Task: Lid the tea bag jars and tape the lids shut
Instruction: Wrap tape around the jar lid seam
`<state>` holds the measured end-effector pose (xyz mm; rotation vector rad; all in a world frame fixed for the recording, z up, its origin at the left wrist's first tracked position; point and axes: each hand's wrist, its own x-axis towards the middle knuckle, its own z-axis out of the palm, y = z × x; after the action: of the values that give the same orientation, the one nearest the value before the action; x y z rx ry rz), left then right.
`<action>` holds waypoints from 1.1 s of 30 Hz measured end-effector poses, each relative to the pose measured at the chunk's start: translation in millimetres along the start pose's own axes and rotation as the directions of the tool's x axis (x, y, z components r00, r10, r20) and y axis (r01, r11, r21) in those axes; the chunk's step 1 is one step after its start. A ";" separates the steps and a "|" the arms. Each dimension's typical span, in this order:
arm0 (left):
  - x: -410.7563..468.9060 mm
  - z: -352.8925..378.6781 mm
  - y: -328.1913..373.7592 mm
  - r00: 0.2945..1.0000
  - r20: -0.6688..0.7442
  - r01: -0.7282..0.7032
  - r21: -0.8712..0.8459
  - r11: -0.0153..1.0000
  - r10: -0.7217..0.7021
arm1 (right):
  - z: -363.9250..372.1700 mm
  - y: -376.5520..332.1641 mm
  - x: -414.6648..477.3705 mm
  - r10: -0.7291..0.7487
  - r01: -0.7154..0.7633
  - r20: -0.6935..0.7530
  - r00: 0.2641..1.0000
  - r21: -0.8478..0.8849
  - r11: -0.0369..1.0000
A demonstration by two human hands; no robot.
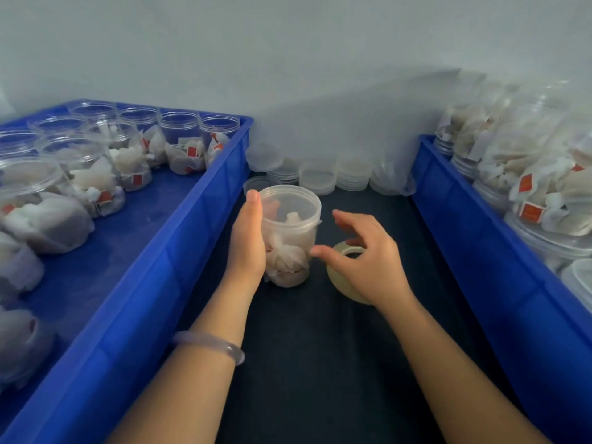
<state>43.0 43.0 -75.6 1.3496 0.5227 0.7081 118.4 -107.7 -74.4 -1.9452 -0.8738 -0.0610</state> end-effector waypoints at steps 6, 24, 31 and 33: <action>3.8 9.6 -6.1 0.997 -0.080 -0.023 -0.042 0.999 0.020 | 21.9 -20.0 3.1 0.085 -0.001 -0.136 0.987 0.523 0.852; 4.1 13.3 -12.1 0.988 -0.144 -0.067 -0.064 0.996 0.058 | 26.8 1.9 1.3 -0.210 0.298 -0.311 0.927 0.271 0.915; 4.3 14.9 -12.0 0.983 -0.175 -0.064 -0.046 0.997 0.055 | 18.8 3.4 4.0 -0.388 0.407 -0.226 0.893 0.039 0.913; 5.6 15.3 -11.3 0.979 -0.197 -0.056 -0.058 0.997 0.043 | 14.1 2.5 5.9 -0.351 0.367 -0.175 0.920 0.068 0.928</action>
<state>59.5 35.8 -83.9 1.2440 0.6199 0.8972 119.9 -94.0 -81.4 -1.6413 -1.0947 -0.3798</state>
